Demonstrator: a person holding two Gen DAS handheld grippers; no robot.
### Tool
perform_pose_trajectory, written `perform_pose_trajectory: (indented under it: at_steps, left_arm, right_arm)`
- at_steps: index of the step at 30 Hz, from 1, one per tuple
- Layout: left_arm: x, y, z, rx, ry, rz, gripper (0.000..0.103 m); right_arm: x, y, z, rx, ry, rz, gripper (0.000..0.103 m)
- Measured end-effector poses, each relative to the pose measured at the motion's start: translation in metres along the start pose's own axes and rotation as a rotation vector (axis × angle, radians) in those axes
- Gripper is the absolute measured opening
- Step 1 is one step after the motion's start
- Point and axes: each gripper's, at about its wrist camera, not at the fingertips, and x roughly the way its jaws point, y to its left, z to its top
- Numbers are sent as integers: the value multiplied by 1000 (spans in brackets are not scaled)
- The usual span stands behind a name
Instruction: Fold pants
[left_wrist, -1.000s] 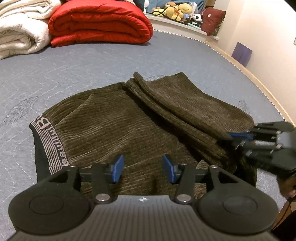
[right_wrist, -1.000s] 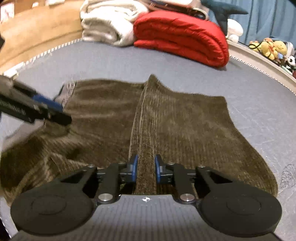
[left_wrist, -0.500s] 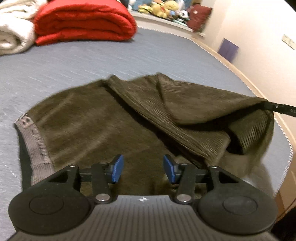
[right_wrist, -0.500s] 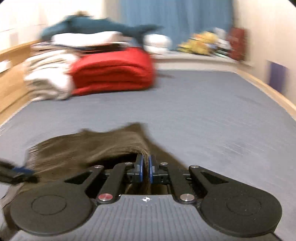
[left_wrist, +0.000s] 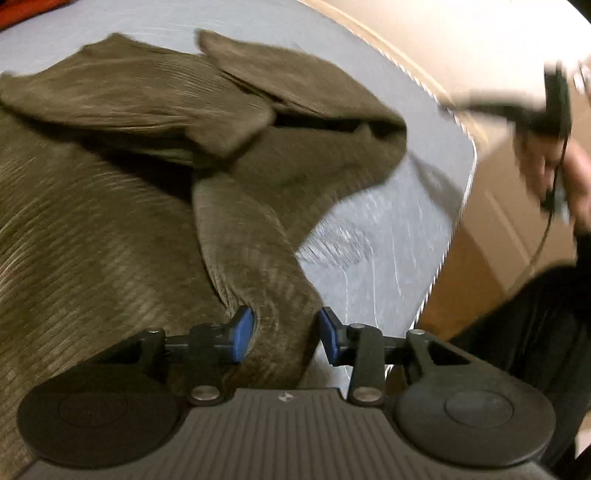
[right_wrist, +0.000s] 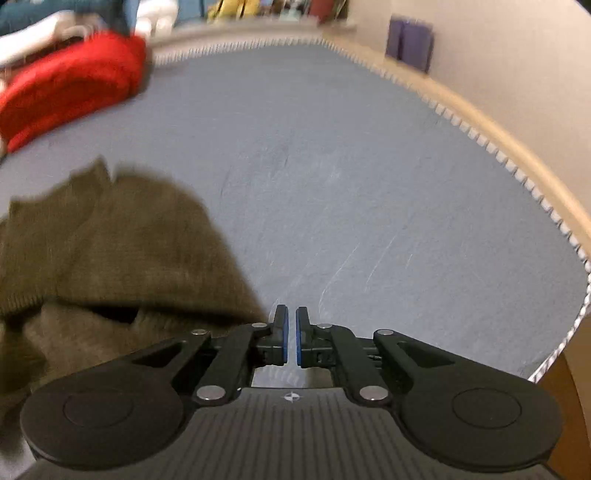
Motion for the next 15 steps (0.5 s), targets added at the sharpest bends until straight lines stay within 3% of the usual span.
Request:
perform_pose_trajectory:
  at_steps: [4,6,12,15]
  left_arm:
    - [-16,13,7,-47,-67,-4,46]
    - [-27,24,9,-84,-124,11,46]
    - [-43,48,9,-175,-183,85,49]
    - [-47,54,8,-194,-194,116,54]
  right_arm:
    - [-18,16,12,-29,-169,145,13]
    - [-12,52,8,-149,-213,189,27]
    - [23,142,-5,-510,-228,300,59]
    - [32,170,-13,-600,-210,329,61]
